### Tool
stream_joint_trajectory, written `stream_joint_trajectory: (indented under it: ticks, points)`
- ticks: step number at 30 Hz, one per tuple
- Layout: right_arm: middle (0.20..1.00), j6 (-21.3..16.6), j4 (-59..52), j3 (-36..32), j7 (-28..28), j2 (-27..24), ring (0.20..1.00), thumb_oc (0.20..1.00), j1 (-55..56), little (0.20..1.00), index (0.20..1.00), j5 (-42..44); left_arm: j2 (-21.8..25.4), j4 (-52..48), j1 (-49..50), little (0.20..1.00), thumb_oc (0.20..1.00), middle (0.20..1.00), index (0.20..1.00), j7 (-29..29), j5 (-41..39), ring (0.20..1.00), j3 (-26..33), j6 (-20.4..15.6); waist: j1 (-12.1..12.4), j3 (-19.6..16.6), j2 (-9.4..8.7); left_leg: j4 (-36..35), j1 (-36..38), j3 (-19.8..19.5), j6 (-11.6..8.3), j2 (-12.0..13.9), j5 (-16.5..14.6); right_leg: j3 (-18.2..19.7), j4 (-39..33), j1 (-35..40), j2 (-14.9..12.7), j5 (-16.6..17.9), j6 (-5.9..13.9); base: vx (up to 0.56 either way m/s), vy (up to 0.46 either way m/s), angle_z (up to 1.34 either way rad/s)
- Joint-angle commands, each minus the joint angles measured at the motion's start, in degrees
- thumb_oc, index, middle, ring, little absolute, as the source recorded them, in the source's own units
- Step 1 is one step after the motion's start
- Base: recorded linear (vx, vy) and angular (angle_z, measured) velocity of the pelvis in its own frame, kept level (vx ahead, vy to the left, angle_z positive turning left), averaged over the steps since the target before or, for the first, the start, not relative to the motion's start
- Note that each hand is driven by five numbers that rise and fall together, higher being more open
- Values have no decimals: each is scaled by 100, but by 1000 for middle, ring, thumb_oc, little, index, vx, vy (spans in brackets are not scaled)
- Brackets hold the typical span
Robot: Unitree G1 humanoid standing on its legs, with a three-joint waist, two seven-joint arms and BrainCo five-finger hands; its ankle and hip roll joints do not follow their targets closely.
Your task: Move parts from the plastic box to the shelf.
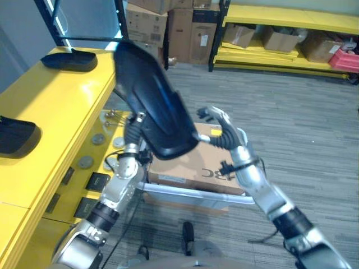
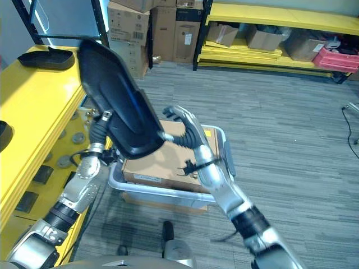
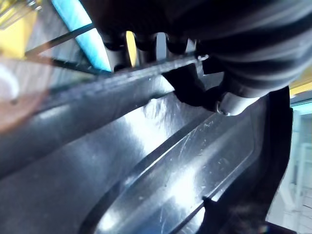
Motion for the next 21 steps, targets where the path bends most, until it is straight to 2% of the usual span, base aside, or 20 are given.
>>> stream_joint_trajectory:
  ticks: [1,4,5,6,8,10,11,12,15,16,19,20,21]
  points:
    - [1000,-258,-94,-346,-363,-116,1000,1000,-140,1000,1000,735,349,-653,-260,200,200,200,200,267,1015,200,150,-971,-82,-144,37,45,-133,157,-2,248,-133,2,70,692,-217,-812,321,-23,81,-6]
    - [1000,-102,700,-687,85,137,1000,1000,447,1000,1000,1950,651,-841,59,200,200,200,200,461,1490,200,461,-1154,-148,-136,42,33,-124,146,27,191,-148,49,97,680,-227,-816,329,-14,151,-5]
    - [1000,93,1013,-756,262,265,1000,1000,638,1000,1000,2281,752,-893,172,200,200,200,200,489,1527,200,557,-1230,-165,-136,43,24,-119,131,43,164,-154,64,111,682,-231,-819,334,18,159,-8]
    - [1000,147,1868,-840,652,575,1000,1000,868,1000,1000,2734,822,-1003,317,200,200,200,200,430,1669,200,695,-1268,-152,-134,49,-2,-121,89,72,115,-153,65,142,684,-240,-827,329,27,134,-11]
    - [1000,528,2753,-904,1111,799,1000,1000,989,1000,1000,2933,892,-1124,446,200,200,200,200,301,1768,200,768,-1308,-83,-135,24,-4,-138,52,87,71,-171,-14,188,685,-256,-837,331,28,44,-8]
    - [1000,700,3630,-842,1523,912,1000,1000,996,1000,1000,2803,942,-1255,529,200,200,200,200,97,1740,200,835,-1297,30,-113,0,-4,-160,7,100,54,-182,-109,255,693,-264,-866,319,16,-47,0]
    - [1000,976,3763,-818,1655,935,1000,1000,990,1000,1000,2718,951,-1286,542,200,200,200,200,36,1645,200,843,-1291,53,-110,-6,-4,-168,-10,103,51,-183,-121,275,692,-263,-879,313,8,-123,2]
    - [1000,1315,4614,-690,2024,1037,1000,1000,986,1000,1000,2574,942,-1350,546,200,200,200,200,-282,1283,200,822,-1317,146,-80,-13,-4,-209,-168,135,44,-169,-61,425,691,-228,-968,274,1,-205,8]
    - [1000,1286,5809,-537,2152,1199,1000,1000,908,1000,1000,2694,884,-1377,391,200,200,200,200,-651,1142,200,583,-1275,214,-17,-9,-4,-250,-592,174,49,-117,138,643,692,-107,-1121,175,-11,-257,52]
    - [1000,1448,6392,-468,2437,1311,1000,1000,855,1000,1000,2763,816,-1432,319,200,200,200,200,-722,978,200,488,-1127,256,29,-16,-4,-278,-839,145,80,-89,171,642,738,-3,-1206,87,-21,-392,109]
    - [1000,2546,7007,-328,3398,1503,1000,1000,809,1000,1000,2382,772,-1551,431,200,200,200,200,-850,656,200,591,-840,419,131,9,18,-403,-1000,-39,209,68,48,536,798,110,-1239,-11,-46,-303,92]
    - [1000,2543,7062,-301,3411,1517,1000,1000,802,1000,1000,2402,772,-1564,447,200,200,200,200,-887,612,200,600,-835,431,148,17,28,-426,-1006,-61,229,89,30,537,799,117,-1242,-17,-118,-267,85]
    - [1000,2783,7368,-97,3786,1576,1000,1000,734,1000,1000,2170,767,-1595,526,200,200,200,200,-950,471,200,654,-788,582,279,85,122,-650,-1012,-221,356,282,-82,527,814,162,-1253,-60,-97,-201,87]
